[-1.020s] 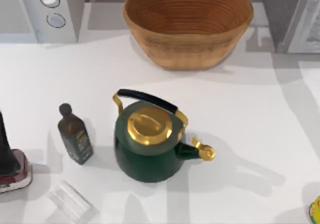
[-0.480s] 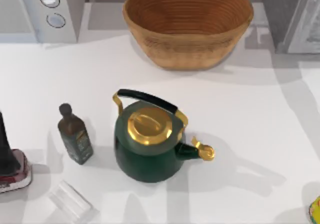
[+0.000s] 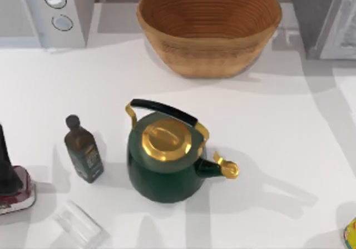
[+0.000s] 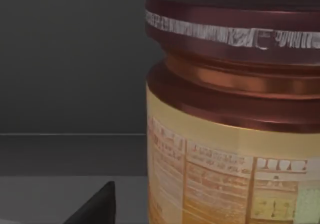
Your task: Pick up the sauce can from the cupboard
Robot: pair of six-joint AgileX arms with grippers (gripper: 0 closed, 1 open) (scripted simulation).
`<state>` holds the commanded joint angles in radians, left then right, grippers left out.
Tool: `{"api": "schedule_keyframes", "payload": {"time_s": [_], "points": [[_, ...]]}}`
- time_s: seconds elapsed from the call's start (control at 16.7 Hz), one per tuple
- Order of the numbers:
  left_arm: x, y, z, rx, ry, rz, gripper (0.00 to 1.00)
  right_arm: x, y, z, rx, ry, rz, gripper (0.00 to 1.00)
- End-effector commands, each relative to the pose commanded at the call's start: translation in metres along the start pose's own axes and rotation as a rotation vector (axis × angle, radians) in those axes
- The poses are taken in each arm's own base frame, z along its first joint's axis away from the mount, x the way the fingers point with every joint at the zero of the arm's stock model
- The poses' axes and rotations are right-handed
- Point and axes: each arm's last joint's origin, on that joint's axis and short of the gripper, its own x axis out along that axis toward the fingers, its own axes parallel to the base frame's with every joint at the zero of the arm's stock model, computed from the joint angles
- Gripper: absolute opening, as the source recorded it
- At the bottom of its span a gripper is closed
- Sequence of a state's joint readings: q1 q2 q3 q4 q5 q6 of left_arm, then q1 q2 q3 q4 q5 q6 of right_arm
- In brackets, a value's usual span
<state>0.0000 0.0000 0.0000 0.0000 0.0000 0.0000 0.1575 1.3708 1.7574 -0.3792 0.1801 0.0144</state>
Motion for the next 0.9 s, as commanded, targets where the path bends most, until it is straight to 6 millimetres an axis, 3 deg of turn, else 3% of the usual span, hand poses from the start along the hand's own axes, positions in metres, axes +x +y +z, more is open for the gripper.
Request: {"api": "schedule_keyframes", "payload": {"time_s": [0.36, 0.66, 0.9], "points": [[0.000, 0.000, 0.000, 0.000, 0.000, 0.000, 1.00, 0.047, -0.001, -0.001, 0.000, 0.001, 0.000, 1.00], [0.000, 0.000, 0.000, 0.000, 0.000, 0.000, 1.00, 0.051, -0.001, -0.002, 0.000, 0.000, 0.000, 1.00], [0.000, 0.000, 0.000, 0.000, 0.000, 0.000, 1.00, 0.051, -0.001, -0.002, 0.000, 0.000, 0.000, 0.70]]}}
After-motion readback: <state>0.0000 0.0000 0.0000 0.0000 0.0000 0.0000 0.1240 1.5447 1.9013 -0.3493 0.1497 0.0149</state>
